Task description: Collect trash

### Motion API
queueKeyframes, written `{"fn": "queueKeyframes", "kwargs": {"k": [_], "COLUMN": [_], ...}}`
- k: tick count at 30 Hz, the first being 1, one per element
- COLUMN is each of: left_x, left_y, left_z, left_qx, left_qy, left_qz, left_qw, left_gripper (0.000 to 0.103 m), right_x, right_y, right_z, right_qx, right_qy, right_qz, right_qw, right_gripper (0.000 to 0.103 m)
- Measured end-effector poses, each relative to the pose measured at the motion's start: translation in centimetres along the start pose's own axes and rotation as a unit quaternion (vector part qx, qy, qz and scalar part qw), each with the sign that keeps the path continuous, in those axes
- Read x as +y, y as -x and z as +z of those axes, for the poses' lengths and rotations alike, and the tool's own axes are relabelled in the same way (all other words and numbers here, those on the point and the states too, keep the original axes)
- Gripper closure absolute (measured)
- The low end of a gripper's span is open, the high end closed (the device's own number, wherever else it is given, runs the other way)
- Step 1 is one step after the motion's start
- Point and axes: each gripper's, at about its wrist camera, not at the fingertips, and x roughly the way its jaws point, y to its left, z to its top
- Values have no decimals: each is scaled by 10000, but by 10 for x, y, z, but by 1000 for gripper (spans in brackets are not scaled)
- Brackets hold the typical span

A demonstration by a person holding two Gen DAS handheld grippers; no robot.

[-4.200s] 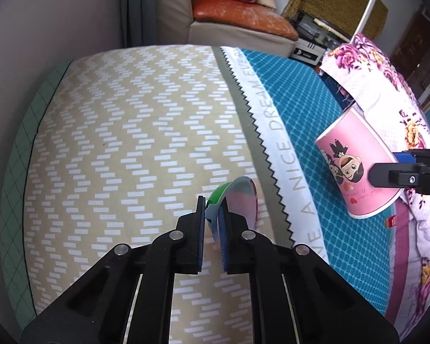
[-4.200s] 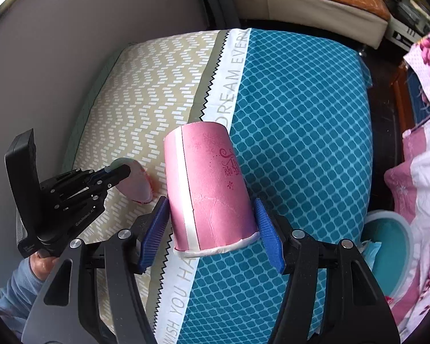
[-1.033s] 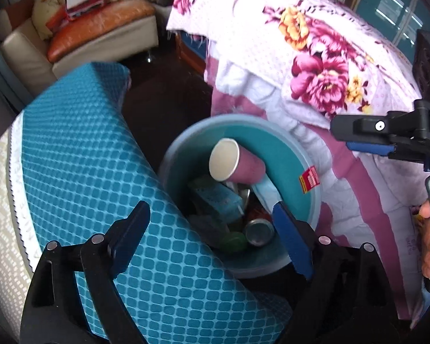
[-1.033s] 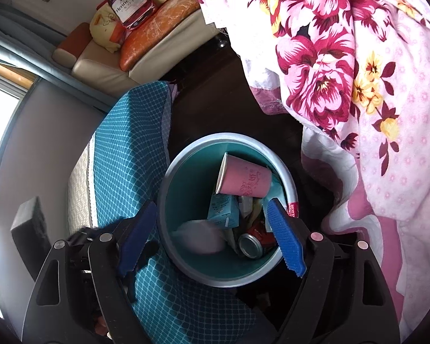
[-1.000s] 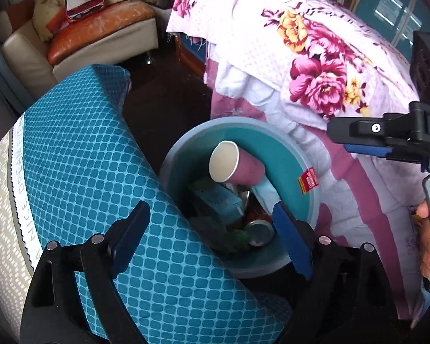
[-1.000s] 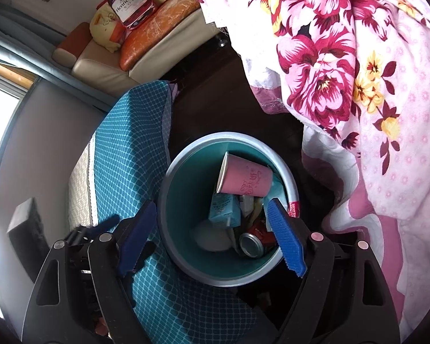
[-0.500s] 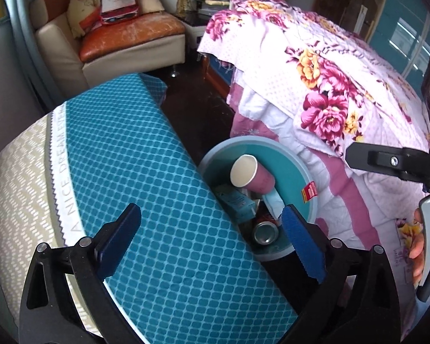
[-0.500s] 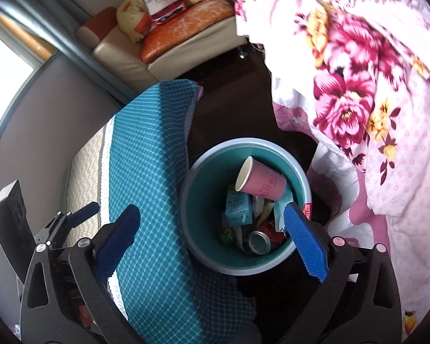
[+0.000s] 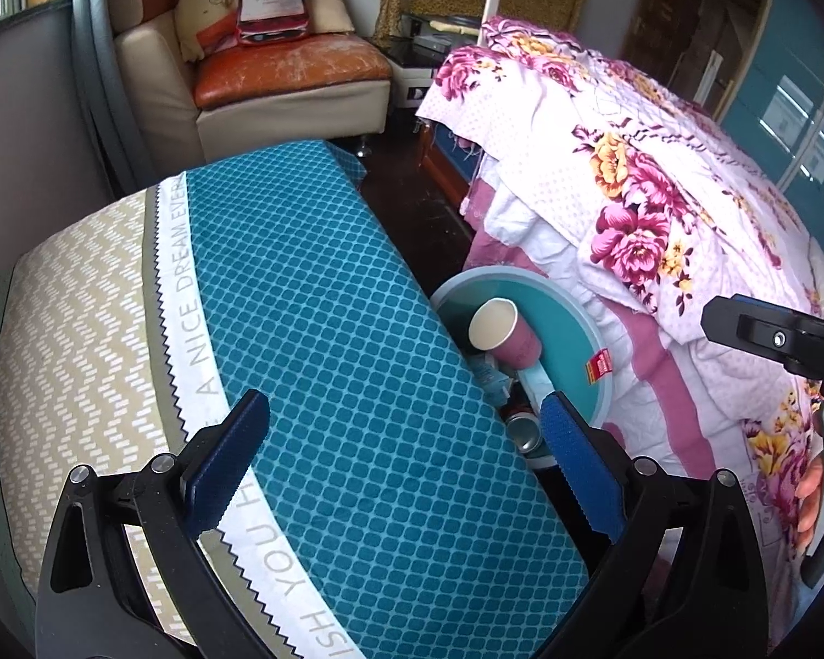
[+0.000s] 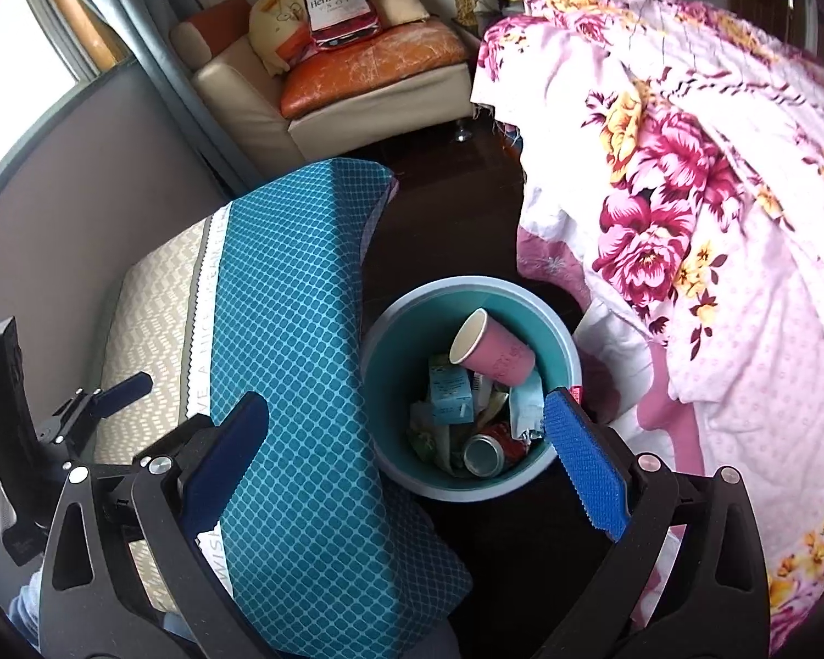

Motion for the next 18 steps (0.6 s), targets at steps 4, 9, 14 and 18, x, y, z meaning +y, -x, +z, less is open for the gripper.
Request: {"fn": "queueKeyframes", "kwargs": {"k": [4, 9, 14, 18], "left_x": [7, 13, 19, 21], "left_y": [10, 20, 26, 28], "left_z": [-5, -11, -14, -17], "left_qx": [-79, -144, -202, -227], "left_qy": [55, 101, 158, 149], "left_qz": [3, 24, 36, 90], "left_qw": [10000, 9998, 9997, 9996], "left_gripper": [4, 4, 4, 4], "right_x": [7, 15, 21, 27], "right_y": [6, 10, 10, 7], "right_z": [-5, -9, -14, -18], "right_qx": [-24, -21, -8, 11], "right_qy": [59, 102, 101, 116], "right_qz": [-42, -41, -37, -56], "right_qw": [10000, 9999, 9999, 9999], "right_gripper": [7, 7, 7, 7]}}
